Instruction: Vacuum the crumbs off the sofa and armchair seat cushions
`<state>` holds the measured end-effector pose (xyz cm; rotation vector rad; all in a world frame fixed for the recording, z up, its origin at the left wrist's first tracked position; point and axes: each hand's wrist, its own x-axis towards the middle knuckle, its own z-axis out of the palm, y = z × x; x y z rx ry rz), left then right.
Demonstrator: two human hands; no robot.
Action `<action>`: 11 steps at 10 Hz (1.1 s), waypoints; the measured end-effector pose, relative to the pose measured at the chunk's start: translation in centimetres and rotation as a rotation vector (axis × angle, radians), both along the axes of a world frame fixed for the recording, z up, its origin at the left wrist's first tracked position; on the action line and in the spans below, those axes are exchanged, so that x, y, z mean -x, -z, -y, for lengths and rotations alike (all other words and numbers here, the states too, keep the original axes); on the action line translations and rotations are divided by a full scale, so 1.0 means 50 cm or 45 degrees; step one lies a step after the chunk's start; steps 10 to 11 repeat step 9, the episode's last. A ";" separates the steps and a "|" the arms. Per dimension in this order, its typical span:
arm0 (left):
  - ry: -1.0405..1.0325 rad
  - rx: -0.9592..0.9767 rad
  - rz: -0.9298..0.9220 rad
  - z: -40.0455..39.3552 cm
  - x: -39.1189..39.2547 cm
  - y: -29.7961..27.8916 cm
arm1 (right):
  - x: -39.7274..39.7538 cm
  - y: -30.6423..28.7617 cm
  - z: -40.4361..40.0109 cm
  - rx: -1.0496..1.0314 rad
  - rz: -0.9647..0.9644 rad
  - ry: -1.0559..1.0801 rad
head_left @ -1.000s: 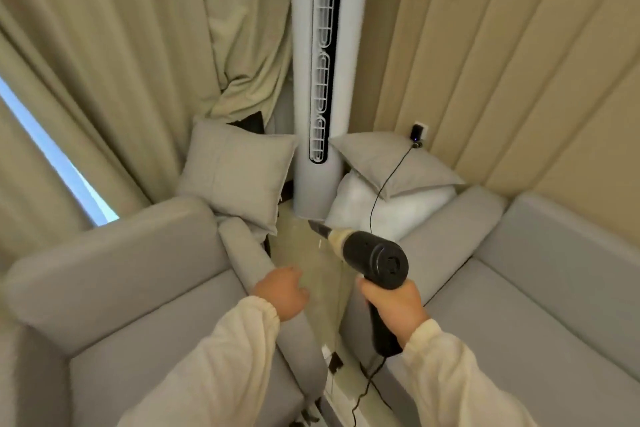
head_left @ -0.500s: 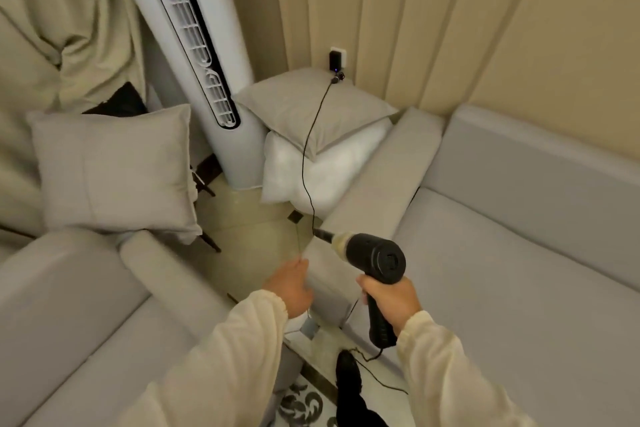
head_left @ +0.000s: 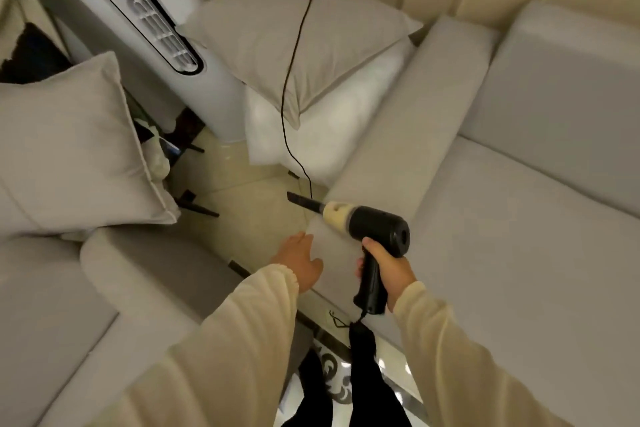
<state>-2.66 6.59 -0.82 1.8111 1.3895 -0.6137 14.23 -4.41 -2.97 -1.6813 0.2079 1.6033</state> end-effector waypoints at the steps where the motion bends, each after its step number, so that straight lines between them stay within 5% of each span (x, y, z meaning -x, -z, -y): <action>1: 0.005 0.036 -0.026 -0.009 0.008 0.028 | -0.004 0.032 -0.031 0.122 0.132 -0.081; 5: 0.009 0.095 0.011 -0.005 -0.020 0.037 | -0.021 0.052 -0.068 0.391 0.731 -0.958; 11: 0.082 0.092 0.072 -0.002 0.023 -0.037 | 0.003 -0.050 -0.030 0.423 0.902 -1.145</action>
